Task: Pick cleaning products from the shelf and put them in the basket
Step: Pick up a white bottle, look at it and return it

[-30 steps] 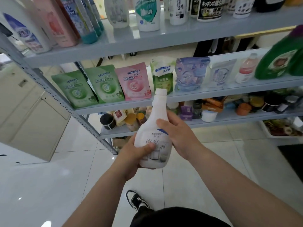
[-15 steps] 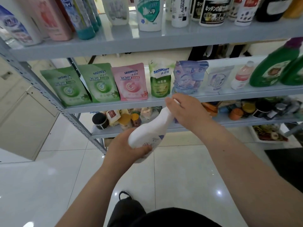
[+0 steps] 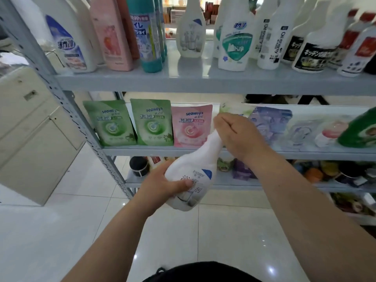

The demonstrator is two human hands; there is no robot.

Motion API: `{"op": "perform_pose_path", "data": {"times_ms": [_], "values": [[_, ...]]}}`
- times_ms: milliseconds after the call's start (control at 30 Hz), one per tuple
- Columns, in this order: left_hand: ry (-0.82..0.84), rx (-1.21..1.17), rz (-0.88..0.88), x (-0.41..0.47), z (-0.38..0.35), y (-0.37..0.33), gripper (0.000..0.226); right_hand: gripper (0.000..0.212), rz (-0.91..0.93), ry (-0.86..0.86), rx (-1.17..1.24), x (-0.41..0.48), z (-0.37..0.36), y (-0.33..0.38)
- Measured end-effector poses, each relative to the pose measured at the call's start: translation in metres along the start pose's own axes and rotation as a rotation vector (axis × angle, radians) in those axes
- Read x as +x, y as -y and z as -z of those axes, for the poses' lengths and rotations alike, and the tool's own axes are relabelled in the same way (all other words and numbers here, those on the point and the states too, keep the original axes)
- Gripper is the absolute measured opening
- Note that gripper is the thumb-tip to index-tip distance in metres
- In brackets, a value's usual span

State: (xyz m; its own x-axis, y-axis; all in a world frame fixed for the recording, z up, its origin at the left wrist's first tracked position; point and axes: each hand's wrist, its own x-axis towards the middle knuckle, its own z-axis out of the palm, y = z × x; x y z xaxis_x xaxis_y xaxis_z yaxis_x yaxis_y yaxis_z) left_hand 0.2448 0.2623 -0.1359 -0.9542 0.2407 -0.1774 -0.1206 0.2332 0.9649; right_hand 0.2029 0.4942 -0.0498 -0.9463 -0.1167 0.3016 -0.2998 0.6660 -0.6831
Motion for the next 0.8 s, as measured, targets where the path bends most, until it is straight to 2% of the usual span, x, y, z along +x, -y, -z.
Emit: {"op": "perform_pose_path", "data": {"times_ms": [67, 133, 200, 267, 367, 500, 567, 667, 733, 800], "values": [[-0.055, 0.000, -0.050, 0.010, 0.010, -0.009, 0.044, 0.038, -0.092, -0.074, 0.248, 0.016, -0.009, 0.012], [-0.075, -0.102, -0.065, 0.019, 0.019, -0.016, 0.039, 0.029, -0.158, -0.087, 0.484, 0.025, -0.022, 0.021], [-0.068, -0.265, -0.062, 0.030, 0.029, -0.023, 0.039, 0.025, -0.201, 0.012, 0.536, 0.027, -0.043, 0.021], [-0.054, -0.366, -0.059, 0.041, 0.041, -0.034, 0.042, 0.034, -0.216, 0.068, 0.552, 0.025, -0.065, 0.019], [-0.014, -0.385, -0.087, 0.062, 0.052, -0.047, 0.047, 0.051, -0.185, -0.025, 0.743, 0.029, -0.084, 0.022], [-0.018, -0.405, -0.130, 0.084, 0.048, -0.064, 0.052, 0.051, -0.173, -0.173, 0.845, 0.049, -0.078, 0.027], [-0.019, -0.344, -0.169, 0.092, 0.043, -0.077, 0.052, 0.055, -0.164, -0.233, 0.858, 0.060, -0.069, 0.023], [-0.009, -0.119, -0.295, 0.112, 0.041, -0.102, 0.055, 0.061, -0.136, -0.331, 0.835, 0.078, -0.049, 0.019], [0.007, -0.007, -0.385, 0.131, 0.042, -0.120, 0.064, 0.060, -0.095, -0.377, 0.830, 0.091, -0.033, 0.017], [-0.044, -0.003, -0.430, 0.154, 0.043, -0.136, 0.067, 0.055, -0.072, -0.415, 0.796, 0.107, -0.017, 0.014]]}}
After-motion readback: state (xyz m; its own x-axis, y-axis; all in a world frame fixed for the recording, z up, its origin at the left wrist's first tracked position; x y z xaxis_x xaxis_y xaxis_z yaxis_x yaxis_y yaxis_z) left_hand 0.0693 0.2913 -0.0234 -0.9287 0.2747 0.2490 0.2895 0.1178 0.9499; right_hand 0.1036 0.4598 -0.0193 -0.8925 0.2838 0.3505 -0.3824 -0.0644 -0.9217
